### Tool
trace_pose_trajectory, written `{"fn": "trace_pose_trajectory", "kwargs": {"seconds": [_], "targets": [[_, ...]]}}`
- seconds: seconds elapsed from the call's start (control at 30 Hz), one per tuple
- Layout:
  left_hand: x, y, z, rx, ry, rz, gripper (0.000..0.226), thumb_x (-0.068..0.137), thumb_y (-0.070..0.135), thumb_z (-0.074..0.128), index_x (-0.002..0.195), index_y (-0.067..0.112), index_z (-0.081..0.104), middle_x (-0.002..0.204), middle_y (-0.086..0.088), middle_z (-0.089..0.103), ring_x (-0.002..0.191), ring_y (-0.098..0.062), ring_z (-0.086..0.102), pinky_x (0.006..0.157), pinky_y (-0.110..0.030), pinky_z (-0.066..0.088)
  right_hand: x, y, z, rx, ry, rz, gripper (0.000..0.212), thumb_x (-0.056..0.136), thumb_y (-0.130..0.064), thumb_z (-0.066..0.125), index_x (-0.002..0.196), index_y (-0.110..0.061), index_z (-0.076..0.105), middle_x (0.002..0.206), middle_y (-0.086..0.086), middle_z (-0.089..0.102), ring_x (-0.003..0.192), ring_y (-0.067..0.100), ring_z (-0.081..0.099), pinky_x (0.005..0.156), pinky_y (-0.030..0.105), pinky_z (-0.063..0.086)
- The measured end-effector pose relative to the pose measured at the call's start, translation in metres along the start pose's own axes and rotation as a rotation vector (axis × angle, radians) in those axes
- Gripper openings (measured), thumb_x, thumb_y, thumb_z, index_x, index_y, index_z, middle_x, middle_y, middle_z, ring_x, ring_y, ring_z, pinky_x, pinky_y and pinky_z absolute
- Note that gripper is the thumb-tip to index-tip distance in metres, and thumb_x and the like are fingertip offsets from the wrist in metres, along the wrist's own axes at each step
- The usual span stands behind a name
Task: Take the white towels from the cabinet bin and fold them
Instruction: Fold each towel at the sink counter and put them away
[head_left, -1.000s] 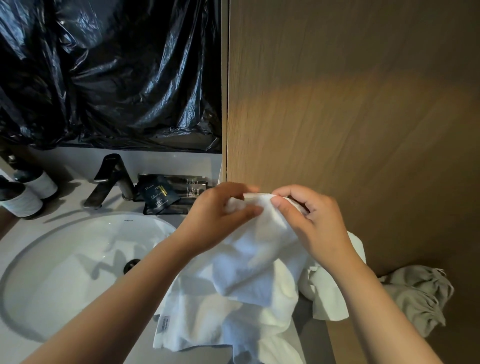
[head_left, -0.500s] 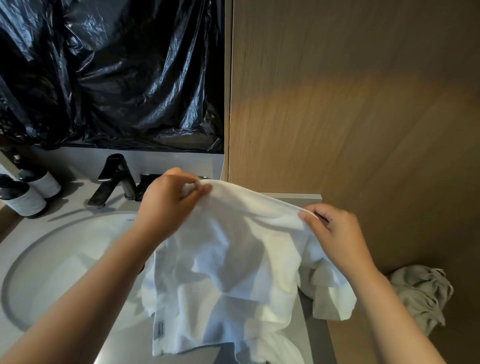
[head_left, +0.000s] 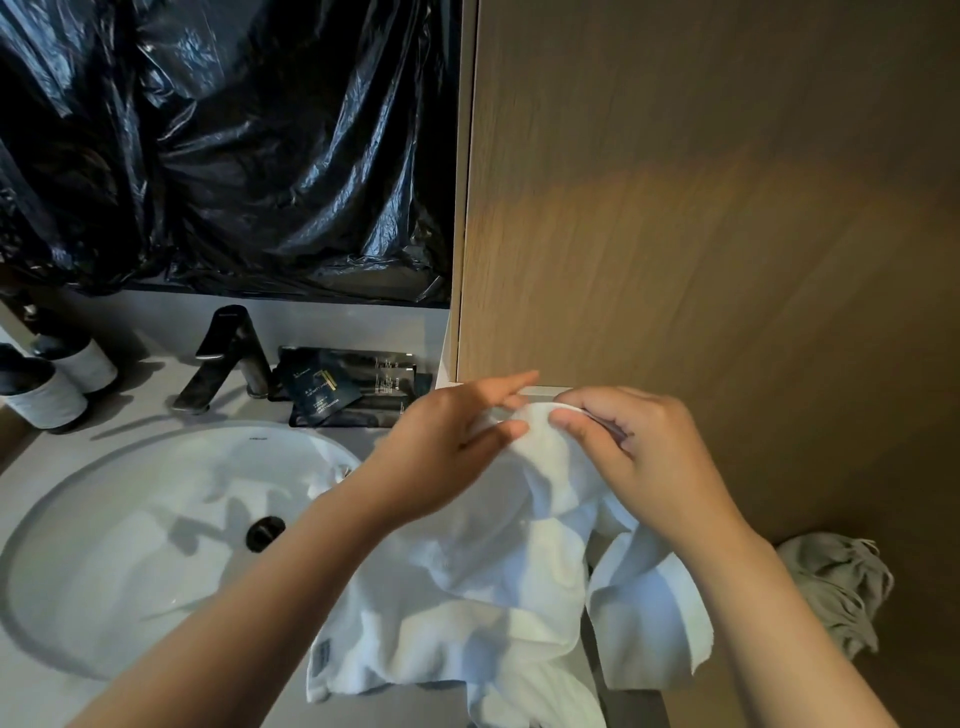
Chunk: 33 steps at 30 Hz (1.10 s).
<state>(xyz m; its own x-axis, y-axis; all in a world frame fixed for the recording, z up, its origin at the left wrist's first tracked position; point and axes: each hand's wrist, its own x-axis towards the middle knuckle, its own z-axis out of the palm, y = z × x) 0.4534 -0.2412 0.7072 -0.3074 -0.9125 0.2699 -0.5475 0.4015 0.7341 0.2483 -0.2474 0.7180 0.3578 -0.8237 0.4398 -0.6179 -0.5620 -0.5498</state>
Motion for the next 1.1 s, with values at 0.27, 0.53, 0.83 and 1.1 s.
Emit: {"fn": "trace_pose_trajectory", "kwargs": {"seconds": [0.27, 0.53, 0.83, 1.1], "targets": [[0.003, -0.002, -0.007, 0.005, 0.188, -0.074, 0.014, 0.092, 0.03, 0.06, 0.082, 0.024, 0.067, 0.073, 0.012, 0.063, 0.07, -0.001, 0.057, 0.061, -0.011, 0.039, -0.009, 0.022, -0.002, -0.08, 0.038, 0.106, 0.013, 0.094, -0.02, 0.058, 0.096, -0.026, 0.069, 0.09, -0.014, 0.066, 0.083, 0.011, 0.061, 0.071, 0.037, 0.05], [0.015, -0.033, -0.013, 0.094, 0.405, -0.218, 0.016, 0.094, 0.022, 0.059, 0.08, 0.016, 0.065, 0.07, 0.012, 0.058, 0.07, 0.003, 0.053, 0.061, -0.008, 0.035, -0.039, 0.06, -0.023, -0.029, 0.014, 0.491, 0.026, 0.09, -0.009, 0.064, 0.111, -0.023, 0.068, 0.102, -0.01, 0.065, 0.093, 0.006, 0.061, 0.077, 0.023, 0.049], [0.022, -0.043, 0.0, 0.322, 0.403, -0.213, 0.036, 0.092, 0.035, 0.06, 0.121, 0.013, 0.064, 0.119, -0.007, 0.064, 0.106, -0.025, 0.059, 0.085, -0.027, 0.041, -0.06, 0.064, -0.027, 0.035, 0.08, 0.481, 0.022, 0.098, -0.024, 0.053, 0.082, -0.027, 0.068, 0.069, -0.01, 0.065, 0.068, 0.006, 0.057, 0.059, 0.025, 0.041], [0.012, 0.02, 0.023, 0.367, 0.025, 0.21, 0.054, 0.089, 0.039, 0.061, 0.139, 0.023, 0.05, 0.126, -0.003, 0.064, 0.102, -0.015, 0.062, 0.08, -0.023, 0.049, -0.016, 0.013, -0.029, 0.091, -0.028, 0.168, 0.045, 0.098, -0.039, 0.05, 0.059, -0.027, 0.031, 0.053, -0.007, 0.029, 0.049, 0.008, 0.03, 0.05, 0.025, 0.021]]}}
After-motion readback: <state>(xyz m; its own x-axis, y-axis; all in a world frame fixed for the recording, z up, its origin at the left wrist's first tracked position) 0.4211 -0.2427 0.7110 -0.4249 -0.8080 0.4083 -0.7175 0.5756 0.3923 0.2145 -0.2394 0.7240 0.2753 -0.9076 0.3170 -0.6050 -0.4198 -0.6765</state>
